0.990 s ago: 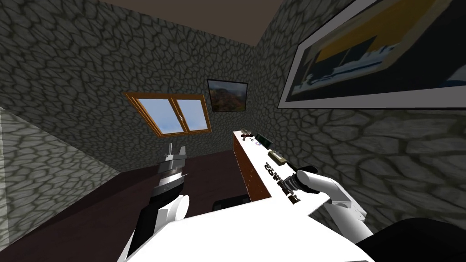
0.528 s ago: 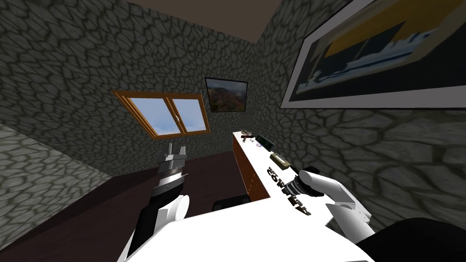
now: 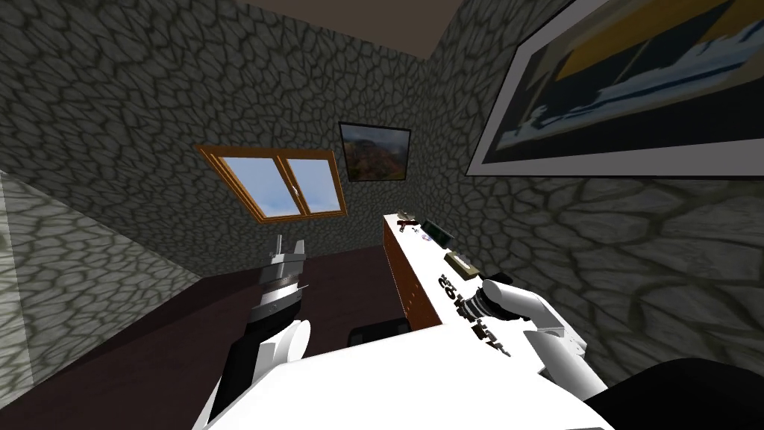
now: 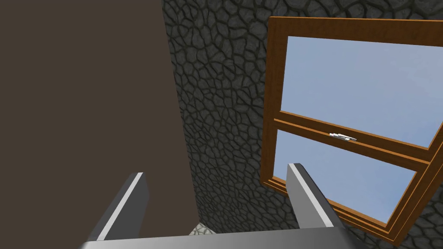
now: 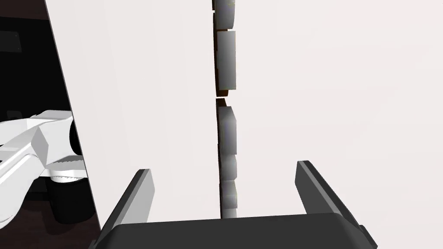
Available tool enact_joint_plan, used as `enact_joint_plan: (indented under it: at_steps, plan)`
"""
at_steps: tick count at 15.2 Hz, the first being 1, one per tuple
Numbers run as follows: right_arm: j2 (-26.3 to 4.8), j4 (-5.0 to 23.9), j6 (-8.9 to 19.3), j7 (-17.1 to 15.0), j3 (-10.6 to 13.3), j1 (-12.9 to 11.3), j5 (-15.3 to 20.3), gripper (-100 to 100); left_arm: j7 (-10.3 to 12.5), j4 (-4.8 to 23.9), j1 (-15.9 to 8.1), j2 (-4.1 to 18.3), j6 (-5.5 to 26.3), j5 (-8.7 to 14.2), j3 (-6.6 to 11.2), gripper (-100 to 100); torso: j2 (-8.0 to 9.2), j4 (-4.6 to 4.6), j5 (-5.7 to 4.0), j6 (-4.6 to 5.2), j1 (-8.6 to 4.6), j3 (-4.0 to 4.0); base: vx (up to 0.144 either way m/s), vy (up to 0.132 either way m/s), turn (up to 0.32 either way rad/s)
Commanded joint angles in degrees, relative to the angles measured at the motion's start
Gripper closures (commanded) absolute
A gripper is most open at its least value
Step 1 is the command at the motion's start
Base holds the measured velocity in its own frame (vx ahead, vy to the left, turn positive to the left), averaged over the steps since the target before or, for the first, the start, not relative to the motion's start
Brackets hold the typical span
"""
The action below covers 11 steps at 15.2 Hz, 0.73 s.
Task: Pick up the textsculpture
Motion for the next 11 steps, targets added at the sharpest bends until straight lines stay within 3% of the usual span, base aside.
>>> enact_joint_plan:
  at_steps: [1, 2, 6, 7, 10, 11]
  plan:
    - [0.00, 0.00, 0.00, 0.00, 0.00, 0.00, 0.00, -100, 0.00, 0.00, 0.00, 0.00, 0.00, 0.00, 0.00, 0, 0.00, 0.00, 0.00, 0.00, 0.00, 0.00, -0.049, -0.017, 0.032]
    - [0.02, 0.09, -0.28, -0.26, 0.16, -0.02, 0.07, 100, 0.00, 0.00, 0.01, 0.00, 0.00, 0.00, 0.00, 0, -0.07, -0.01, 0.01, 0.02, 0.04, -0.03, -0.018, -0.008, 0.001]
    - [0.03, 0.09, -0.30, -0.32, 0.12, -0.02, 0.04, 100, 0.00, 0.00, 0.01, 0.00, 0.00, 0.00, 0.00, 0, -0.30, -0.08, 0.04, 0.00, 0.16, -0.17, -0.002, -0.001, 0.000]
    - [-0.07, -1.00, 1.61, 1.43, -1.54, 0.28, -0.66, 100, 0.00, 0.00, 0.01, 0.00, 0.00, 0.00, 0.00, 0, -0.32, -0.08, 0.05, 0.00, 0.17, -0.19, 0.045, 0.022, -0.117]
    - [-0.07, -2.42, 3.66, 3.25, -3.38, 0.83, -1.47, 100, 0.00, 0.00, 0.03, 0.00, -0.01, 0.00, 0.00, 0, -0.72, -0.13, 0.15, 0.03, 0.39, -0.39, 0.125, 0.048, -0.143]
    - [-0.20, -1.75, 2.79, 2.44, -2.73, 0.62, -1.26, 100, 0.00, -0.01, 0.03, 0.00, -0.01, 0.00, 0.00, 0, -0.77, -0.15, 0.16, 0.02, 0.43, -0.43, 0.067, 0.028, -0.037]
